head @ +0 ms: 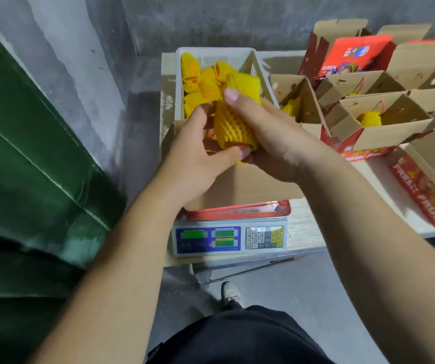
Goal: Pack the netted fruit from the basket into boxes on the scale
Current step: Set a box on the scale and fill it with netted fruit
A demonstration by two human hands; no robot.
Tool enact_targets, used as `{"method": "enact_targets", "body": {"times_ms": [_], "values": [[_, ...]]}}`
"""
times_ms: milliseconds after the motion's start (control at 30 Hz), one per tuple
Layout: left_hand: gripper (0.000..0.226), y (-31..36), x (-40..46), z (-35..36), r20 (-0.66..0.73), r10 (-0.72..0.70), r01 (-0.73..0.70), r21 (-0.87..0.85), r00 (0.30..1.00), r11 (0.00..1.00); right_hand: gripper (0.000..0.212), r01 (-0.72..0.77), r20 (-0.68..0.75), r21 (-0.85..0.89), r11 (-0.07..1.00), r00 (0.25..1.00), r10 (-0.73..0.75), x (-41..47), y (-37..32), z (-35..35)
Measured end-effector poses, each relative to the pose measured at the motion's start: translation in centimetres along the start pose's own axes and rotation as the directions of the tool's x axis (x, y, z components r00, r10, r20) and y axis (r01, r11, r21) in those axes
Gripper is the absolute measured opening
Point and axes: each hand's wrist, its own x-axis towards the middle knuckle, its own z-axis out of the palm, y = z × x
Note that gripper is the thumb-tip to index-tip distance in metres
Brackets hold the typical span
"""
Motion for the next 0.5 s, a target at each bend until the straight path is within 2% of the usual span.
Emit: {"method": "enact_targets", "body": {"times_ms": [167, 300, 400, 500], "values": [[0.064, -0.7, -4.2, -2.7, -0.234, 0.083, -0.088, -0.012, 0.969, 0.996, 0.049, -0.011, 0.055, -0.084, 0.996, 0.998, 0.015, -1.3, -0.1, 3.9], [0.067, -0.9, -6.7, -3.7, -0.396, 0.175, -0.176, 0.032, 0.902, 0.984, 0.034, 0.067, 0.178, -0.209, 0.976, 0.984, -0.030, -1.9, -0.3, 6.0], [0.069, -1.0, -7.7, -3.7, -0.474, 0.235, -0.225, 0.080, 0.849, 0.971, 0.028, 0.125, 0.226, -0.196, 0.973, 0.971, -0.080, -2.4, -0.4, 6.8], [0.064, -0.9, -8.2, -3.4, -0.503, 0.237, -0.261, 0.022, 0.831, 0.965, 0.026, 0.141, 0.183, -0.179, 0.974, 0.977, -0.108, -2.7, -0.3, 7.0]]}}
